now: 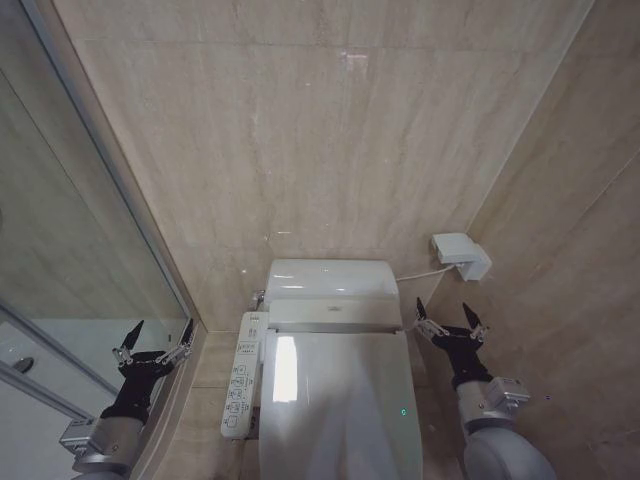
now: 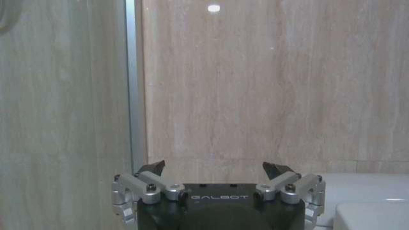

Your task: Open the toilet lid, clean the toilet bowl with a toilet brush, close the toilet lid, and flush.

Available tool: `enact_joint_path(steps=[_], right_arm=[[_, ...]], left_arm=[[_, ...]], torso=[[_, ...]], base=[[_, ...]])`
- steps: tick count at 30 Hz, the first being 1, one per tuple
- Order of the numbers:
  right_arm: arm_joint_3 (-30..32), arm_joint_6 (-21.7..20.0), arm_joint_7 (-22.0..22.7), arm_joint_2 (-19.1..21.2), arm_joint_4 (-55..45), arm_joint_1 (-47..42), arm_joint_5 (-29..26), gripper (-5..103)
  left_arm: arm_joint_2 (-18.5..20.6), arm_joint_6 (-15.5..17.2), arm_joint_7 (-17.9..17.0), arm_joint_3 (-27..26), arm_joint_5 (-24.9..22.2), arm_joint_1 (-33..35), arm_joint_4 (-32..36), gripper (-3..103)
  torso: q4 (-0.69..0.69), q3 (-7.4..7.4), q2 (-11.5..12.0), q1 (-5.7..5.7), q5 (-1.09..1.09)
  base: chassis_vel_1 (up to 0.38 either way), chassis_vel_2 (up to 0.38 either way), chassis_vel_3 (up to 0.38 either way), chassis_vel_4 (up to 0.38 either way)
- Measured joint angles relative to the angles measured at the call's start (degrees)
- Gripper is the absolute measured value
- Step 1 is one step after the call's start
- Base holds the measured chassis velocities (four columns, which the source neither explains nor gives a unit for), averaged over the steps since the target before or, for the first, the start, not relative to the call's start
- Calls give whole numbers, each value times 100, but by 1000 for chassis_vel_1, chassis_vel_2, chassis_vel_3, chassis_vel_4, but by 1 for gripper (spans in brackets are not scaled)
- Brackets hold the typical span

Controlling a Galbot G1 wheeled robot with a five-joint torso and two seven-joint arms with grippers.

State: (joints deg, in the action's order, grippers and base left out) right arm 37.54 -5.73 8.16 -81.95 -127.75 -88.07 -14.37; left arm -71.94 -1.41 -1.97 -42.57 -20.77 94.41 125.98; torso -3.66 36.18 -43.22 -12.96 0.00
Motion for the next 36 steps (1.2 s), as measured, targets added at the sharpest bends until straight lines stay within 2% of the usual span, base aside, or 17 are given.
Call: enact_joint_path(steps=[11, 24, 36], right_arm=[[0, 0, 0, 0, 0, 0, 0, 100], [0, 0, 0, 0, 0, -7, 0, 100], [0, 0, 0, 0, 0, 3, 0, 100]], left_arm=[[-1, -1, 0, 0, 5, 0, 0, 100], [-2, -2, 0, 1, 6, 5, -1, 100], [-1, -2, 0, 1, 5, -2, 0, 100]], torso=[[-1, 0, 1, 0, -1], [-2, -3, -3, 6, 1], [-1, 3, 3, -7, -1]], base=[[105, -127, -118, 124], [264, -261, -261, 260], [34, -17, -29, 26]])
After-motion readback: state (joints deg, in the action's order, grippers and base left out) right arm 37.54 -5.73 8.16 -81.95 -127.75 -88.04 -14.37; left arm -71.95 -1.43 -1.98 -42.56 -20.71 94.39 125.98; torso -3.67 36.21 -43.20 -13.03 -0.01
